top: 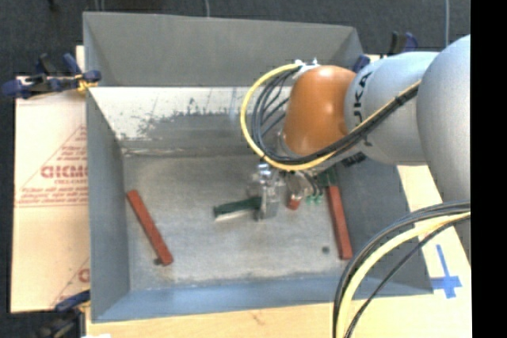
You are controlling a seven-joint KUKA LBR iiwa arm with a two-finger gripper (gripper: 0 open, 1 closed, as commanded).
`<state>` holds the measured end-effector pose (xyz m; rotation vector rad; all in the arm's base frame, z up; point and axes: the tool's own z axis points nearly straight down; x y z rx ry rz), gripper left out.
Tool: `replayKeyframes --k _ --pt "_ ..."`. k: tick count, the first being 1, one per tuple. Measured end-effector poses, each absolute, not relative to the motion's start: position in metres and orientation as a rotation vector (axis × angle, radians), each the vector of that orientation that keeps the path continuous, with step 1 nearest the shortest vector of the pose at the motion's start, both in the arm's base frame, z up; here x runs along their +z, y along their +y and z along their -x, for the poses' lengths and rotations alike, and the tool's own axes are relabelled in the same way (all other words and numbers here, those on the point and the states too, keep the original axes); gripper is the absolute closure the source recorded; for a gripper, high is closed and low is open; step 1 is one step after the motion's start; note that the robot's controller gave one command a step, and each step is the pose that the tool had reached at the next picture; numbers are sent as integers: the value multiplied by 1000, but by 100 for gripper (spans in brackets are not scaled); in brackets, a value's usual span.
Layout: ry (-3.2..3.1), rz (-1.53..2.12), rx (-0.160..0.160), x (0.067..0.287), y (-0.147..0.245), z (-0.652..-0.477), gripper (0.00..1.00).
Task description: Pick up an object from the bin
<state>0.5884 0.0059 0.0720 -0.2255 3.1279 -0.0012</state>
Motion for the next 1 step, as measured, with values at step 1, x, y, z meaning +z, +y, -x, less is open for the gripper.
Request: replayKeyframes --k 1 --pt "3120 315 -1 209 13 -584 100"
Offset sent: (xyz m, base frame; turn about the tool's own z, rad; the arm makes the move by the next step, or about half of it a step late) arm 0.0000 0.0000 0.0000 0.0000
